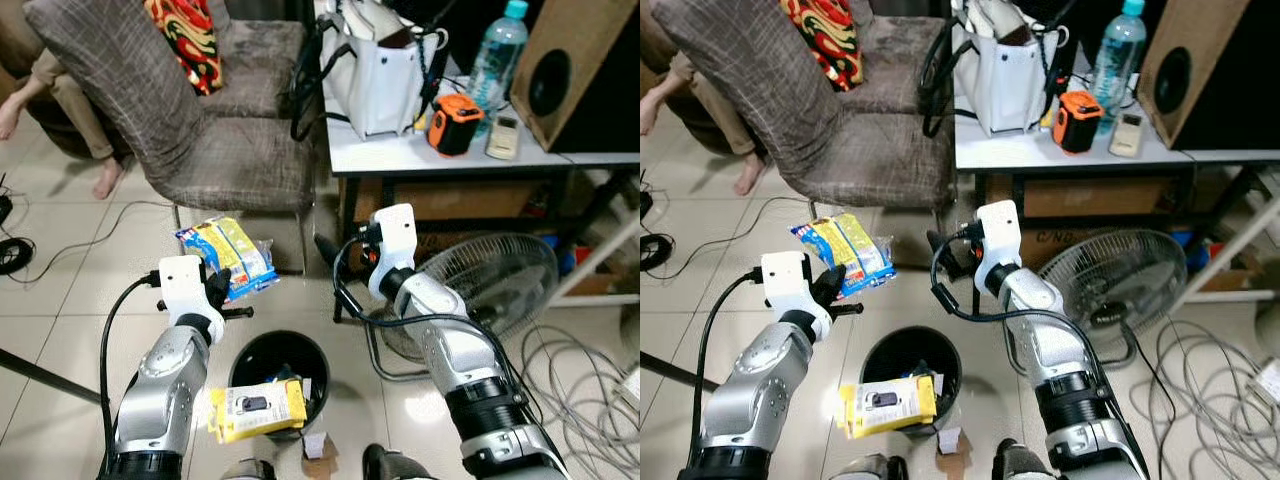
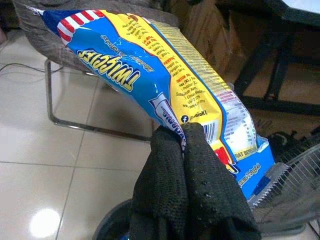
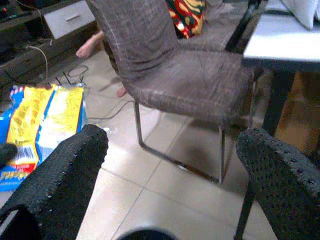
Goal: Picking trash to rubbish bin
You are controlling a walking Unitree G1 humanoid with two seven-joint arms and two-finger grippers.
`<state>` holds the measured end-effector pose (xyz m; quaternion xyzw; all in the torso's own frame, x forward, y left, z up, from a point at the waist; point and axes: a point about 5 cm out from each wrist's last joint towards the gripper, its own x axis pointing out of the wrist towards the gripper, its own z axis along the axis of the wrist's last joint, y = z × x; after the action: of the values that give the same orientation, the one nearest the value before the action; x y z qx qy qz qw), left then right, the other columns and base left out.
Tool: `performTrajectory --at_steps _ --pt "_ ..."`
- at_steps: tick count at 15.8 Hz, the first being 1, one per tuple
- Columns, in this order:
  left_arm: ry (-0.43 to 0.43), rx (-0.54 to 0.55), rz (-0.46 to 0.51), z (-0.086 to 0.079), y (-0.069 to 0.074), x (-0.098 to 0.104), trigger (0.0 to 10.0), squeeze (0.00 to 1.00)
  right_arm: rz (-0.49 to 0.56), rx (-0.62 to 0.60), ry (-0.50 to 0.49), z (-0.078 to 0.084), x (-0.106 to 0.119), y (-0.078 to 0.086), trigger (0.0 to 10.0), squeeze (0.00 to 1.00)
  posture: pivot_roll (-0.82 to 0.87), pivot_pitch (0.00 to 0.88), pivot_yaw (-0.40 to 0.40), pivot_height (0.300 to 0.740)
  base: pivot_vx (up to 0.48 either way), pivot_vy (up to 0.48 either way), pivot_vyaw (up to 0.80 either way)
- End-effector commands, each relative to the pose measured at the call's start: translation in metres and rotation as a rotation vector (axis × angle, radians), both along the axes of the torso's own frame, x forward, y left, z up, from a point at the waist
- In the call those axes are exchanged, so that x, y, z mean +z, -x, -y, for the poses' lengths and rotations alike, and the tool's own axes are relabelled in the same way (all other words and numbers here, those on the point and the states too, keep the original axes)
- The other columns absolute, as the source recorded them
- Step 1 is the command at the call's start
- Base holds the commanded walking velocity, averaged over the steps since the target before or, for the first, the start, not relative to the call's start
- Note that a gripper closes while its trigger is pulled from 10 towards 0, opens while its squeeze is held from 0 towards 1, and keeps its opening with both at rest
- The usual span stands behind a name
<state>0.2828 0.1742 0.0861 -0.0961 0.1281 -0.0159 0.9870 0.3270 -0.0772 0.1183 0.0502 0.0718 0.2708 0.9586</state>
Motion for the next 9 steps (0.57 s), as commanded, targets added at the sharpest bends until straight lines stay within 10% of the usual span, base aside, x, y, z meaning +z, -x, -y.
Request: performTrajectory --at_steps 1,9 --pt "-0.014 0.001 -0.049 -0.001 0.004 -0.010 10.0 0.00 -0.050 0.009 0.016 0.000 -0.012 0.004 10.0 0.00 -0.07 0.153 0.034 0.740 0.000 0.000 0.00" --pt "-0.062 -0.147 -0.303 0.017 0.023 -0.078 10.0 0.00 -0.382 -0.057 0.154 0.031 -0.099 0.029 10.0 0.00 -0.08 0.177 0.039 0.740 0.000 0.000 0.00"
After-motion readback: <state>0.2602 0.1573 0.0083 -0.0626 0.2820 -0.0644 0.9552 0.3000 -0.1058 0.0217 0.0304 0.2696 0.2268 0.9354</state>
